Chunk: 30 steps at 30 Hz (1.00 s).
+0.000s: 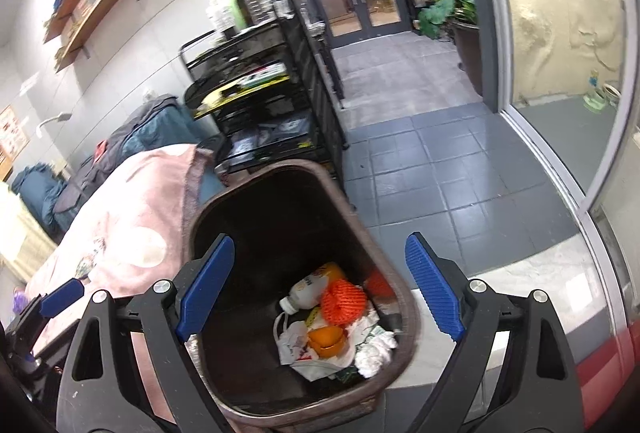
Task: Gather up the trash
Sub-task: 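Move both tools back over the table toward the wrappers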
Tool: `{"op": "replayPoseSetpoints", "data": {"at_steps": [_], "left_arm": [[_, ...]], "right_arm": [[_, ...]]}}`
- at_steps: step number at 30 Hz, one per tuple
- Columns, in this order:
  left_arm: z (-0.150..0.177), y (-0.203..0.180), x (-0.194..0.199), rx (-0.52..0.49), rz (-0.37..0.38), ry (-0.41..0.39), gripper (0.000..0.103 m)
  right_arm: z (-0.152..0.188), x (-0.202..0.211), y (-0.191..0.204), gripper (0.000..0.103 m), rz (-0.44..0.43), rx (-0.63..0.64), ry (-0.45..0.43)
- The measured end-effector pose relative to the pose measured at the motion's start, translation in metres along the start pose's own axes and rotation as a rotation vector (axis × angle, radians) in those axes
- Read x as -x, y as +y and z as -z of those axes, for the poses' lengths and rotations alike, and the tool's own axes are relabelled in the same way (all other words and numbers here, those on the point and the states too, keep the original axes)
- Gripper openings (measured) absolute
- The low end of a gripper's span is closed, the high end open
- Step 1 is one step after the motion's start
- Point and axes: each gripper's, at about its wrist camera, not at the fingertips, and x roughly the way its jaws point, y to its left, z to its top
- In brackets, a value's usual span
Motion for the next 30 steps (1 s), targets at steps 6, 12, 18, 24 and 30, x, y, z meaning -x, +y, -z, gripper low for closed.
{"op": "replayPoseSetpoints", "data": {"at_steps": [6, 12, 18, 24, 30], "left_arm": [[0.006, 0.027, 0.025, 0.070, -0.031, -0.036, 0.097], [0.012, 0.059, 0.055, 0.111, -0.118, -0.087, 0.097], [0.025, 0.100, 0.079, 0.174, -0.214, -0.108, 0.097], [0.043, 0.145, 0.102, 0.251, -0.298, -0.105, 0.097], [0.063, 0.194, 0.126, 0.317, -0.385, -0.090, 0.097]], "right_arm": [[0.002, -0.009, 0.042, 0.086, -0.080, 0.066, 0.030], [0.006, -0.014, 0.086, 0.086, -0.150, 0.142, 0.046], [0.015, -0.014, 0.143, 0.086, -0.242, 0.288, 0.047], [0.022, -0.028, 0.198, 0.086, -0.346, 0.368, 0.134], [0.025, -0.049, 0.251, 0.086, -0.459, 0.408, 0.238]]}}
